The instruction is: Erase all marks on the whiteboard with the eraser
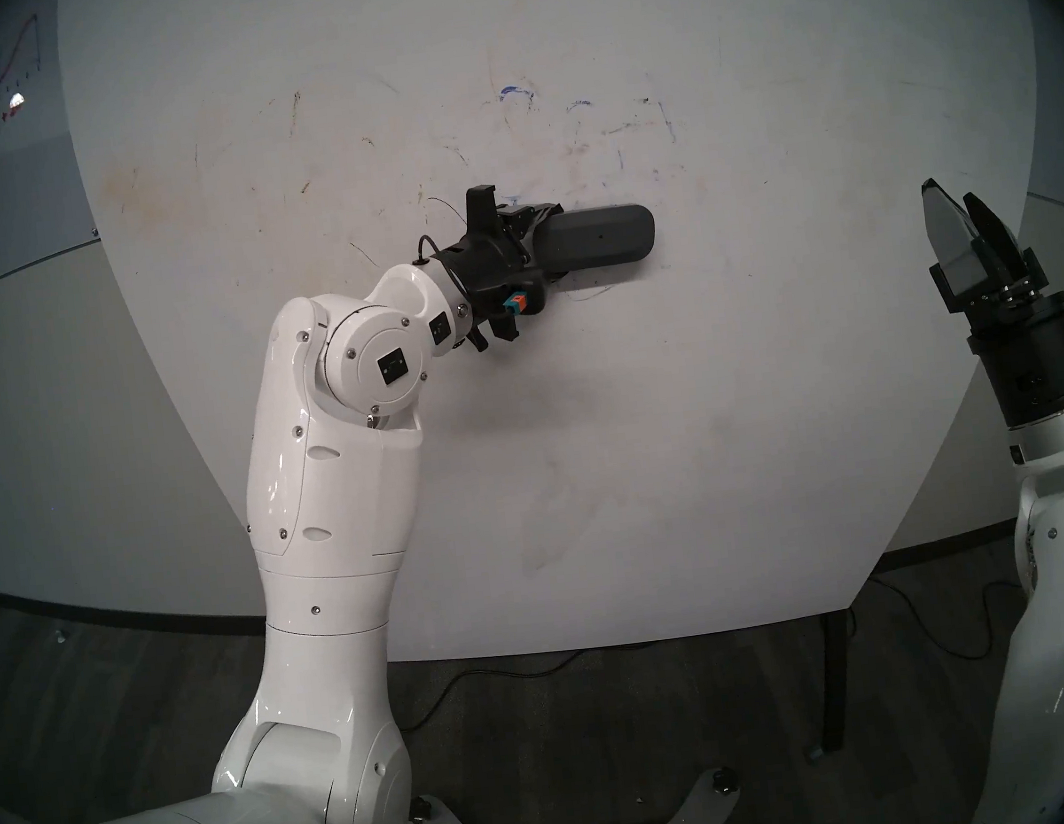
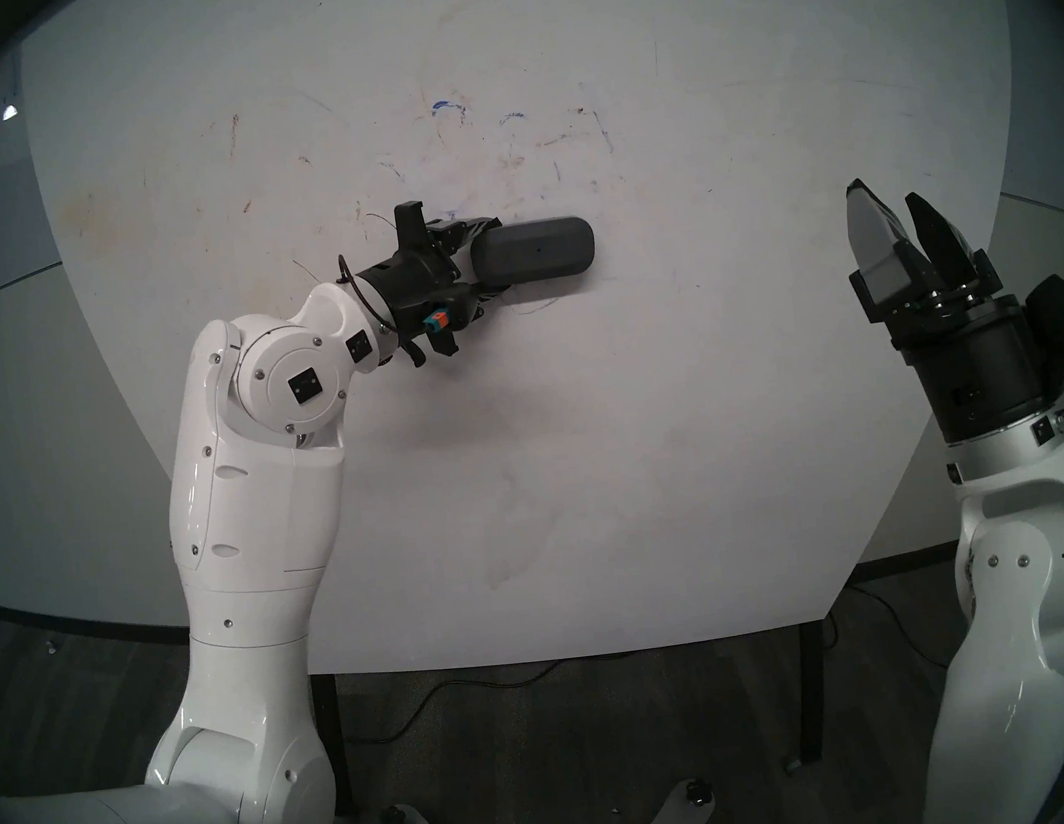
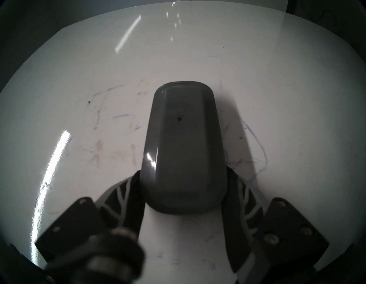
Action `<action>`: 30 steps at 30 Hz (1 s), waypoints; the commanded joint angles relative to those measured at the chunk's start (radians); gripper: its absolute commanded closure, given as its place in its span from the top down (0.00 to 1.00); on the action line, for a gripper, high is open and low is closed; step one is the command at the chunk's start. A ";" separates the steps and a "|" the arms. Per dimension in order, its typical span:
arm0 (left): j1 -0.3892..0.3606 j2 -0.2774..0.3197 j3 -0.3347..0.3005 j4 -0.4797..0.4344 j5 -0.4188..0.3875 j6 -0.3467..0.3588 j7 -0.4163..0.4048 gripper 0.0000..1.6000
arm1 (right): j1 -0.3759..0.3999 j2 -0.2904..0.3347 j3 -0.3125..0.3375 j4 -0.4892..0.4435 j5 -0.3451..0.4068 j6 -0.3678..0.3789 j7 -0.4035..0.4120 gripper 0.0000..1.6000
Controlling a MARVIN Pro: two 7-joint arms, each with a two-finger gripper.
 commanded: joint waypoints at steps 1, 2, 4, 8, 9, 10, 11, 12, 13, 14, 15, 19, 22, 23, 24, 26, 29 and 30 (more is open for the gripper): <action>-0.105 -0.027 -0.054 0.001 0.027 0.034 0.040 0.00 | 0.001 0.000 0.003 -0.016 0.003 -0.002 0.003 1.00; -0.117 -0.027 -0.055 0.012 0.028 0.034 0.035 0.00 | 0.001 0.000 0.004 -0.016 0.003 -0.002 0.003 1.00; -0.118 -0.029 -0.062 0.029 0.033 0.035 0.031 0.00 | 0.000 -0.001 0.008 -0.016 0.004 -0.003 0.003 1.00; -0.138 -0.025 -0.064 0.067 0.031 0.036 0.014 0.00 | -0.002 -0.002 0.014 -0.016 0.007 -0.003 0.005 1.00; -0.138 -0.025 -0.064 0.067 0.031 0.036 0.014 0.00 | -0.002 -0.002 0.014 -0.016 0.007 -0.003 0.005 1.00; -0.133 -0.024 -0.065 0.072 0.031 0.034 0.013 0.00 | -0.003 -0.002 0.015 -0.016 0.008 -0.003 0.005 1.00; -0.133 -0.023 -0.066 0.079 0.030 0.033 0.011 0.00 | -0.003 -0.002 0.017 -0.016 0.009 -0.004 0.006 1.00; -0.125 -0.022 -0.066 0.081 0.030 0.032 0.010 0.00 | -0.004 -0.002 0.018 -0.016 0.010 -0.004 0.007 1.00; -0.114 -0.022 -0.067 0.083 0.030 0.029 0.011 0.00 | -0.004 -0.002 0.020 -0.016 0.011 -0.004 0.007 1.00; -0.103 -0.020 -0.066 0.083 0.030 0.027 0.008 0.00 | -0.004 -0.003 0.022 -0.016 0.012 -0.004 0.008 1.00; -0.079 -0.018 -0.066 0.079 0.029 0.021 0.009 0.00 | -0.004 -0.003 0.025 -0.016 0.013 -0.004 0.010 1.00; -0.044 -0.016 -0.065 0.066 0.025 0.016 0.006 0.00 | -0.004 -0.003 0.030 -0.016 0.016 -0.003 0.012 1.00; -0.019 -0.014 -0.065 0.061 0.023 0.014 0.004 0.00 | -0.003 -0.003 0.034 -0.016 0.018 -0.002 0.015 1.00; -0.012 -0.013 -0.065 0.058 0.022 0.013 0.002 0.00 | -0.003 -0.003 0.035 -0.016 0.018 -0.002 0.016 1.00; -0.003 -0.010 -0.064 0.056 0.021 0.012 0.001 0.00 | -0.003 -0.003 0.037 -0.016 0.018 -0.002 0.016 1.00; 0.014 -0.006 -0.064 0.053 0.019 0.010 0.004 0.00 | -0.003 -0.003 0.039 -0.016 0.019 -0.002 0.018 1.00; 0.040 0.000 -0.065 0.049 0.017 0.010 0.007 0.00 | -0.003 -0.004 0.042 -0.016 0.020 -0.001 0.019 1.00; 0.047 0.001 -0.066 0.047 0.017 0.009 0.007 0.00 | -0.003 -0.004 0.043 -0.016 0.020 0.000 0.020 1.00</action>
